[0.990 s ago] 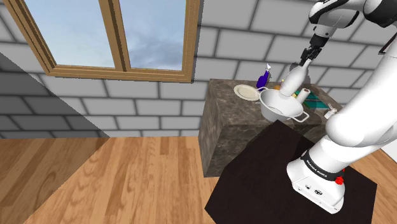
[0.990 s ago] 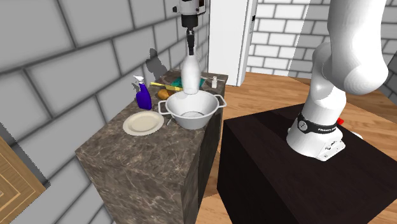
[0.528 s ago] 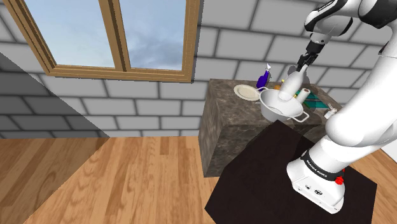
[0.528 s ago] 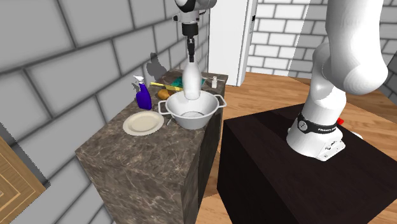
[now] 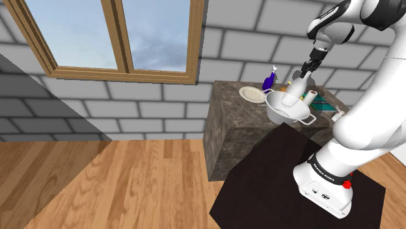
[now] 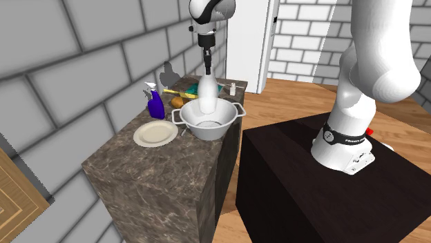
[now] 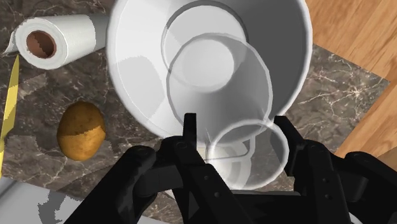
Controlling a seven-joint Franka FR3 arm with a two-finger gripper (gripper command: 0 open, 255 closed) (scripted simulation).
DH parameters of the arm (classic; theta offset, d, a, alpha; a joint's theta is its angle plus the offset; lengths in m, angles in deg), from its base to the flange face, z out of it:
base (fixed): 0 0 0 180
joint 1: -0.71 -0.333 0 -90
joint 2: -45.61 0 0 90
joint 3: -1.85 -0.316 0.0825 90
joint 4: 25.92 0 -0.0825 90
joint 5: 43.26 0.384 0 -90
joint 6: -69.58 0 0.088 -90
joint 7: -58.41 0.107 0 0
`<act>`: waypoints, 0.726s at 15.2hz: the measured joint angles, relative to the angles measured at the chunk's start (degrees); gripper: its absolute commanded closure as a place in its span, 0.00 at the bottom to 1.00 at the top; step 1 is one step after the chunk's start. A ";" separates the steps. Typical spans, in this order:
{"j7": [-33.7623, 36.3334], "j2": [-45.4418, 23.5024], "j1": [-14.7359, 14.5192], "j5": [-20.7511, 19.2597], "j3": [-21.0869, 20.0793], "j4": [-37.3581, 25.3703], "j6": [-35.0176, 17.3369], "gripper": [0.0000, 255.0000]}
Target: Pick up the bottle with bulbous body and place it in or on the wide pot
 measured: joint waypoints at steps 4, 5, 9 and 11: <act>-0.03 -0.06 0.01 0.05 -0.02 0.09 -0.16 1.00; -0.03 -0.06 0.01 0.06 -0.03 0.09 -0.17 0.00; -0.03 -0.06 0.01 0.07 -0.03 0.08 -0.18 0.00; -0.03 -0.06 0.01 0.07 -0.03 0.08 -0.18 0.00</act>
